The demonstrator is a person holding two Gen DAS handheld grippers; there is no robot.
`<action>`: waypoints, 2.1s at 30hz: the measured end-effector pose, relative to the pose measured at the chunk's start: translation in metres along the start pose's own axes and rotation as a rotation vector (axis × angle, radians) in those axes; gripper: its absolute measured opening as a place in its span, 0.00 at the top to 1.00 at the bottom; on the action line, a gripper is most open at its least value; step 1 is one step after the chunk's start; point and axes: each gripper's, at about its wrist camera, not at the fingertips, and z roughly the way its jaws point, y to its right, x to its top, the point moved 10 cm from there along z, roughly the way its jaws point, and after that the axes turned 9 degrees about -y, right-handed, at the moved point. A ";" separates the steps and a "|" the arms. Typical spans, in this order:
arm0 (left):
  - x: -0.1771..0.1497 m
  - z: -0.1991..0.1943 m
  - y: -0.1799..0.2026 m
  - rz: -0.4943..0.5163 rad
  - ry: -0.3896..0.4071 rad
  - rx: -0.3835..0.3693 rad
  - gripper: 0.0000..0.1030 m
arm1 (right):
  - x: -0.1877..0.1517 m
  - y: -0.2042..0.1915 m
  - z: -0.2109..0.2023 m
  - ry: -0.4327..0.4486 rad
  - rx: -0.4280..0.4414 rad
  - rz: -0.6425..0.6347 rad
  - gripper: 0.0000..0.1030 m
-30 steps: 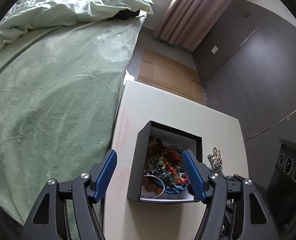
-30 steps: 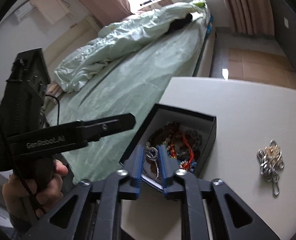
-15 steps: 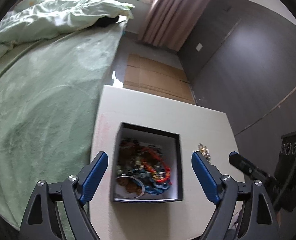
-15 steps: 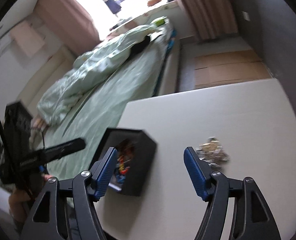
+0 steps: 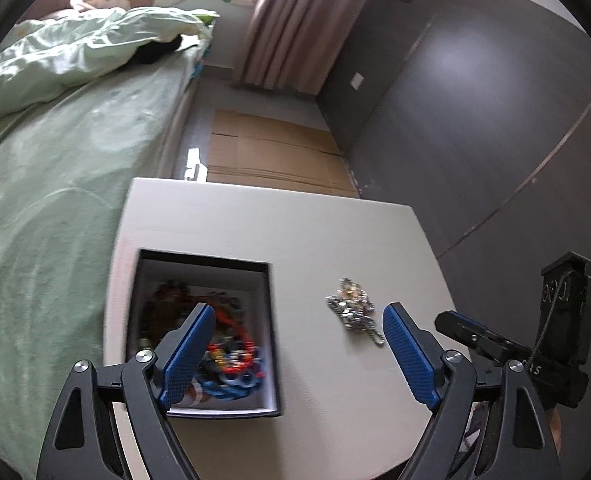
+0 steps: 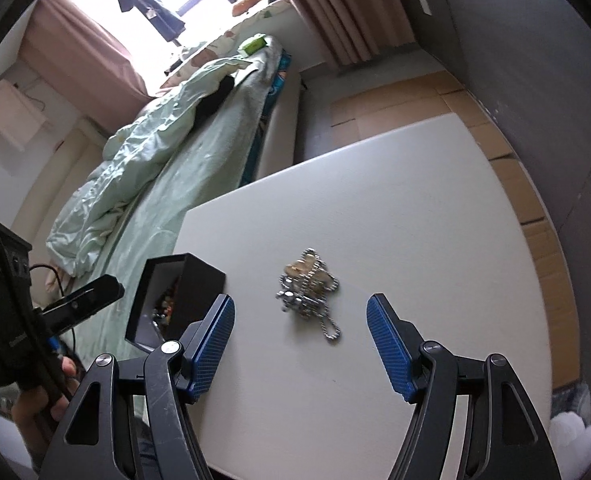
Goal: Organize jewelry
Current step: 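Lower the left gripper onto the silver chain charm cluster and close it, then lift the silver charms with the left gripper while the right grasps the gold butterfly brooch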
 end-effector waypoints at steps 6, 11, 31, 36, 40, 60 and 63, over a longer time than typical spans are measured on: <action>0.000 0.017 0.023 0.038 -0.025 -0.030 0.23 | 0.000 0.019 -0.008 0.009 -0.006 0.044 0.33; -0.006 0.041 0.042 0.066 -0.081 -0.037 0.24 | 0.001 0.029 -0.011 0.010 -0.019 0.059 0.33; -0.022 0.135 0.059 0.102 -0.217 0.043 0.41 | 0.001 0.070 -0.028 0.040 -0.042 0.138 0.33; -0.022 0.136 0.055 0.105 -0.201 0.074 0.77 | 0.002 0.068 -0.025 0.031 -0.040 0.132 0.33; -0.021 0.131 0.057 0.105 -0.197 0.053 0.81 | 0.003 0.060 -0.018 0.020 -0.032 0.115 0.33; 0.036 0.016 0.085 0.166 0.034 -0.003 0.81 | 0.008 0.044 0.003 -0.029 0.000 0.075 0.33; 0.047 -0.005 0.091 0.178 0.067 -0.012 0.81 | 0.009 0.042 0.006 -0.034 0.001 0.072 0.33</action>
